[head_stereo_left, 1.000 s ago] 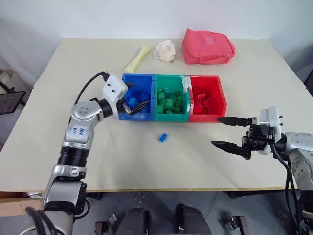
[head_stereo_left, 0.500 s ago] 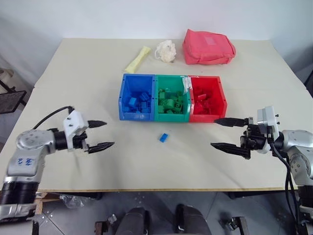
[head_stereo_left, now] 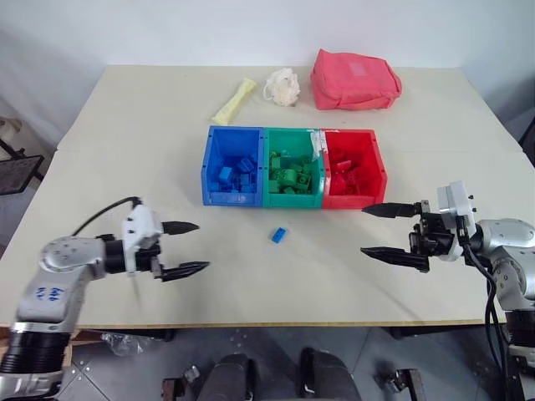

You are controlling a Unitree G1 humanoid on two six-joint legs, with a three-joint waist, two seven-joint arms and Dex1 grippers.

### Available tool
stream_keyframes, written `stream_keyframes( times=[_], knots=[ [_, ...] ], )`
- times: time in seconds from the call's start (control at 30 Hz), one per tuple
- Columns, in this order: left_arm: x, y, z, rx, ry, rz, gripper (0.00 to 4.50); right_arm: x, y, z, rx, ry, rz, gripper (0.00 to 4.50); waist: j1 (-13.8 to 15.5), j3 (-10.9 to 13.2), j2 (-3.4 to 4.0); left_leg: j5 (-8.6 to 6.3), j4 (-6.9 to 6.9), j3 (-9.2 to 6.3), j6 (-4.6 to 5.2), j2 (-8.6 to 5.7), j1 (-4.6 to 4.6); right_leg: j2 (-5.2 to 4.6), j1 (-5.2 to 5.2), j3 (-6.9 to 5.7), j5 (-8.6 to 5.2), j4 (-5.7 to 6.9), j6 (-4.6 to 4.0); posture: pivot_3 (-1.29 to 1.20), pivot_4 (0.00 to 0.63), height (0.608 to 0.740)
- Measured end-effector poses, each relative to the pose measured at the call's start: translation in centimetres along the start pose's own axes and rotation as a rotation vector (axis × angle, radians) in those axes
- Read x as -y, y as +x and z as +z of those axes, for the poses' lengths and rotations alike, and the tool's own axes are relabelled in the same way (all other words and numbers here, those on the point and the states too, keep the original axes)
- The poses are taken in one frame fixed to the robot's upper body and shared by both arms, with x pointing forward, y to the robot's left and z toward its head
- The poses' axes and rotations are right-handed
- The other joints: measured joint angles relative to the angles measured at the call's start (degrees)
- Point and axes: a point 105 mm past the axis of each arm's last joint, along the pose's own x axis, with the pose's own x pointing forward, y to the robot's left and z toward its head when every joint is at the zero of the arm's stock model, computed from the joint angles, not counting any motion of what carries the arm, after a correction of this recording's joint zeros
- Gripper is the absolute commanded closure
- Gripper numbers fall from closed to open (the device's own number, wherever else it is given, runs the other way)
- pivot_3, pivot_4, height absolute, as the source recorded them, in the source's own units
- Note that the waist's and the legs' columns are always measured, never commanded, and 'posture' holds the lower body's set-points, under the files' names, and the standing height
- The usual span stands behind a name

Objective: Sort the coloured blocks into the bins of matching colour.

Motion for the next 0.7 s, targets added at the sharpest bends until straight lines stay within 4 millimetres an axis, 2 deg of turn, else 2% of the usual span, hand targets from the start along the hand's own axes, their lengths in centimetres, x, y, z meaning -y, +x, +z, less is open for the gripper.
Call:
stream_keyframes(
  times=[0.13,0.2,0.3,0.4,0.53,0.67,0.7],
  knots=[
    [0.6,3.0,0.4,0.030,0.018,-0.008,0.01,-0.3,-0.2,-0.5,-0.011,0.007,-0.006,0.00,-0.1,0.0,0.00,0.00,-0.01,0.06,0.00,0.01,0.02,0.06,-0.01,-0.06,0.00,0.02,0.00,0.00,0.150,0.740],
    [0.6,4.8,0.5,0.041,0.027,-0.001,0.01,-0.8,-0.7,-1.4,-0.034,0.019,-0.016,0.00,0.2,0.0,0.00,0.01,0.01,0.06,0.02,0.00,0.02,0.06,0.02,-0.15,0.00,0.02,0.00,0.00,0.150,0.740],
    [0.7,7.6,-0.6,0.011,0.008,0.003,0.01,-1.8,-0.8,-2.5,-0.060,0.037,-0.011,0.00,0.6,0.0,0.01,0.05,0.06,0.14,0.08,-0.10,0.02,0.03,0.02,-0.26,0.03,0.05,0.05,0.00,0.150,0.740],
    [0.6,9.4,-1.4,-0.017,-0.015,0.001,0.01,-2.2,-1.1,-2.7,-0.067,0.041,-0.027,0.00,0.5,0.0,-0.01,0.05,0.07,0.17,0.09,-0.08,0.03,0.04,0.01,-0.28,0.03,0.05,0.05,0.00,0.150,0.740],
    [-0.1,11.4,0.2,0.034,0.017,0.008,0.01,-2.3,-1.2,-2.5,-0.068,0.025,-0.053,0.00,0.6,0.0,-0.01,0.05,0.09,0.16,0.09,-0.08,0.02,0.02,0.01,-0.28,0.03,0.07,0.05,0.00,0.150,0.740],
    [-0.1,13.5,0.2,0.048,0.013,-0.009,0.01,-2.5,-1.3,-2.7,-0.076,0.031,-0.080,0.00,1.0,0.0,-0.01,0.06,0.10,0.15,0.10,-0.10,0.02,0.02,0.02,-0.32,0.03,0.06,0.06,0.00,0.150,0.740],
    [0.1,14.1,0.1,0.048,0.013,-0.018,0.40,-2.6,-1.3,-2.8,-0.078,0.031,-0.085,0.00,1.2,0.0,-0.01,0.06,0.11,0.17,0.11,-0.11,0.01,0.02,0.02,-0.31,0.03,0.06,0.06,0.00,0.150,0.740]
  ],
)
